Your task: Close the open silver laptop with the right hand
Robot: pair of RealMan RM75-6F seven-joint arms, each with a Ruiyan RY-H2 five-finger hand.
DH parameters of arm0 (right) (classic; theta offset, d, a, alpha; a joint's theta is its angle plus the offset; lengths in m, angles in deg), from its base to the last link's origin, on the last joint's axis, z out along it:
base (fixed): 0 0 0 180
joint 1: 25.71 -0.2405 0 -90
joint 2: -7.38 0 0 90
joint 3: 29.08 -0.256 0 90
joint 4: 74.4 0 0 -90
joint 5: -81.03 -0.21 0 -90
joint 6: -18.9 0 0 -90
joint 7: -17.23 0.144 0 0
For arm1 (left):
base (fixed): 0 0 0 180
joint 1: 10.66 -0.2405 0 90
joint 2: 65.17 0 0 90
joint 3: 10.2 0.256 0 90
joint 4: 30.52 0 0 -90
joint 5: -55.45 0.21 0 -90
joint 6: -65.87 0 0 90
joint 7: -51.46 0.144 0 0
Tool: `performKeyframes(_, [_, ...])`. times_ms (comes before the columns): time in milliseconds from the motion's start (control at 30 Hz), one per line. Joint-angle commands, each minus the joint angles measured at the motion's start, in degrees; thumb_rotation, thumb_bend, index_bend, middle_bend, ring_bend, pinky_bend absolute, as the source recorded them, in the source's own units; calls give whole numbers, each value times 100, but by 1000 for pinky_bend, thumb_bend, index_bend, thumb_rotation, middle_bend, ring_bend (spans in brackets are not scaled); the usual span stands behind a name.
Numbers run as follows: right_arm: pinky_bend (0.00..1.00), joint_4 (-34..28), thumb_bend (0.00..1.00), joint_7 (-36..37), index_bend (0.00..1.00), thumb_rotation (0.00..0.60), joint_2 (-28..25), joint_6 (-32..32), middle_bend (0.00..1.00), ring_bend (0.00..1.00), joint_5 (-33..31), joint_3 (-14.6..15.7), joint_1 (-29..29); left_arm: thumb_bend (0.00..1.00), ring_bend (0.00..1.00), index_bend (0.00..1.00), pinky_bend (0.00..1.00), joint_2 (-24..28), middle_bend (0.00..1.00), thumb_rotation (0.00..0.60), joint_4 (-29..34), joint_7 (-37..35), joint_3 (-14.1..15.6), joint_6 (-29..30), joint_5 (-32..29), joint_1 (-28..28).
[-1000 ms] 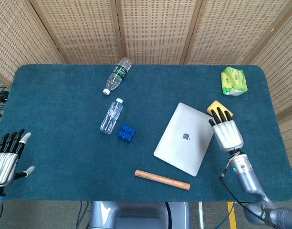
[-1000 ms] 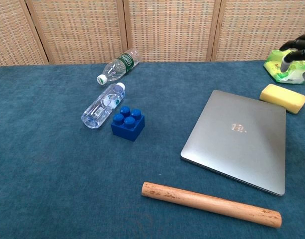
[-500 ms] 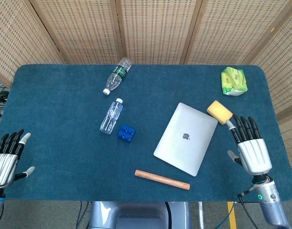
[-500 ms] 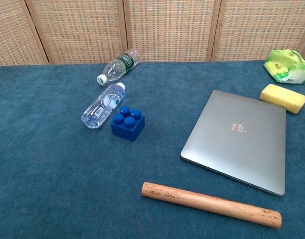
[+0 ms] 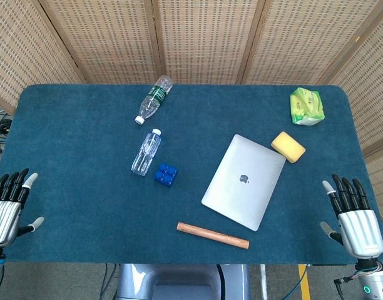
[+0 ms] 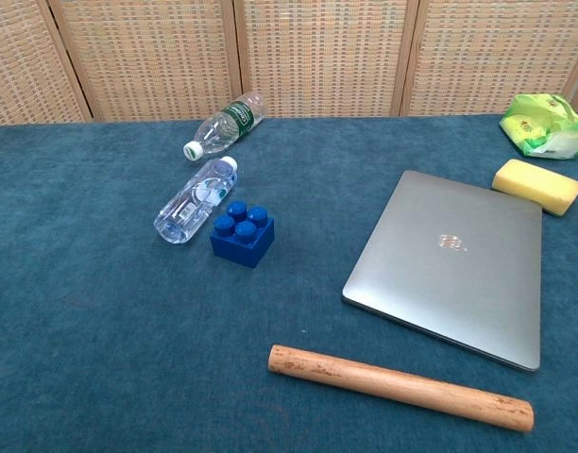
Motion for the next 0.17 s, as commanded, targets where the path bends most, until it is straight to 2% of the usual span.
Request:
performKeyframes(33, [0,75,53,72,0,600,28,29,0,0,32,-36,40,46,0,0,0,13,0,600,25,-6,7,56,59,-15])
performKeyframes(167, [0,110,53,21,0,600,69,59,0,0,128,-81,52,46,0,0,0,40,0,600,50,-41,8,133,109,-44])
